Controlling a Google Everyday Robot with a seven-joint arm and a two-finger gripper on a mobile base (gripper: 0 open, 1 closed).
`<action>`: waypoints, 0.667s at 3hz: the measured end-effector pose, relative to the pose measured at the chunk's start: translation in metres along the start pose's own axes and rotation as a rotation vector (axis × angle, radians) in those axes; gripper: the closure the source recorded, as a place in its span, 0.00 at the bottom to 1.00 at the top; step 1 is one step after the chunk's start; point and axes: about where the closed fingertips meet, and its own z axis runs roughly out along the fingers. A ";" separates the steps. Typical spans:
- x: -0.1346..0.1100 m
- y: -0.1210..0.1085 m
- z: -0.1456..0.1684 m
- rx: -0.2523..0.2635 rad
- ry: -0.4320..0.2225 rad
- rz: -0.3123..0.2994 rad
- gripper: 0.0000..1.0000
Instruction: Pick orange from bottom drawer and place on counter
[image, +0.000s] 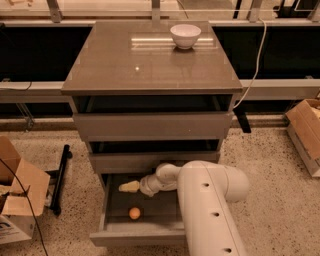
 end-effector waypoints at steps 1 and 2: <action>0.028 -0.016 0.002 0.047 0.041 0.067 0.00; 0.052 -0.033 0.018 0.079 0.112 0.131 0.00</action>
Offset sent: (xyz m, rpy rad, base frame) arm -0.0588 -0.0171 -0.0757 -0.1160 0.2908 -0.0398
